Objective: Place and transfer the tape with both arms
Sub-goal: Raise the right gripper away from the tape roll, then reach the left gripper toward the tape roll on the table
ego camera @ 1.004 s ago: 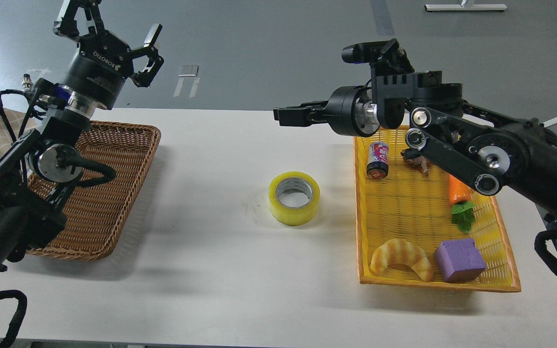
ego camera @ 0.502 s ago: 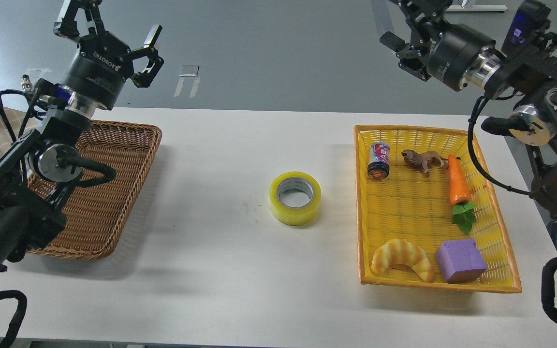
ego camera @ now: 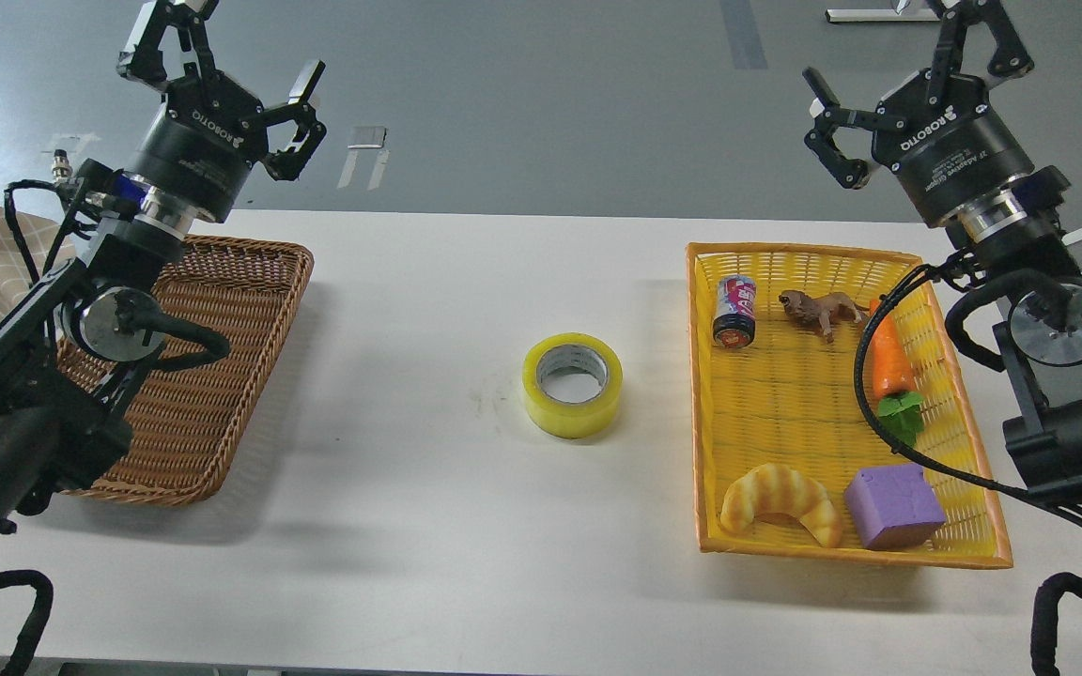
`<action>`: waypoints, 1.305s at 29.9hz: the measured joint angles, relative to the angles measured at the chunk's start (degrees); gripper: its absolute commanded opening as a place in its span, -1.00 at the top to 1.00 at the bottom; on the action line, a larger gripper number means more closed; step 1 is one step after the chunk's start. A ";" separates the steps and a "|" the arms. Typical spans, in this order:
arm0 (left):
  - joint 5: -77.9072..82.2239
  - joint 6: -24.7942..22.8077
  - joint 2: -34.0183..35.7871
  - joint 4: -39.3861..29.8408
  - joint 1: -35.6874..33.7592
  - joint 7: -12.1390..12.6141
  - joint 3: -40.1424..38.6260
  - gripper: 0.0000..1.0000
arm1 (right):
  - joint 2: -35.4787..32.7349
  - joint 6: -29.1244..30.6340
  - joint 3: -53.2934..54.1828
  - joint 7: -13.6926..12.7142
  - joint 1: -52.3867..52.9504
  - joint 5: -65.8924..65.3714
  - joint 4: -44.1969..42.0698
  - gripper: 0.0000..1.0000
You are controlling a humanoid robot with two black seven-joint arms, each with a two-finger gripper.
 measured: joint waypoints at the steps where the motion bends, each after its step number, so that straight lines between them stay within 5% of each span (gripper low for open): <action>1: 0.05 0.00 0.05 -0.09 0.14 0.00 0.10 -0.96 | 0.04 0.00 0.17 0.00 -0.44 1.45 -0.20 -1.00; 11: 6.32 0.00 0.12 -0.12 -0.27 0.56 0.90 -0.96 | 0.92 0.02 0.67 0.07 -4.59 9.03 0.61 -1.00; 21: 42.39 -0.01 -0.66 -0.91 -4.45 0.25 1.97 -0.96 | -3.59 0.03 0.35 0.00 -10.16 9.05 4.65 -1.00; 28: 66.69 5.34 -0.99 -8.52 -7.29 -0.07 11.85 -0.96 | -7.43 0.02 0.73 0.00 -14.04 8.97 5.76 -1.00; 39: 88.60 11.73 -1.12 -8.47 -14.78 1.36 33.12 -0.96 | -12.53 0.03 2.53 0.18 -17.45 8.92 5.97 -1.00</action>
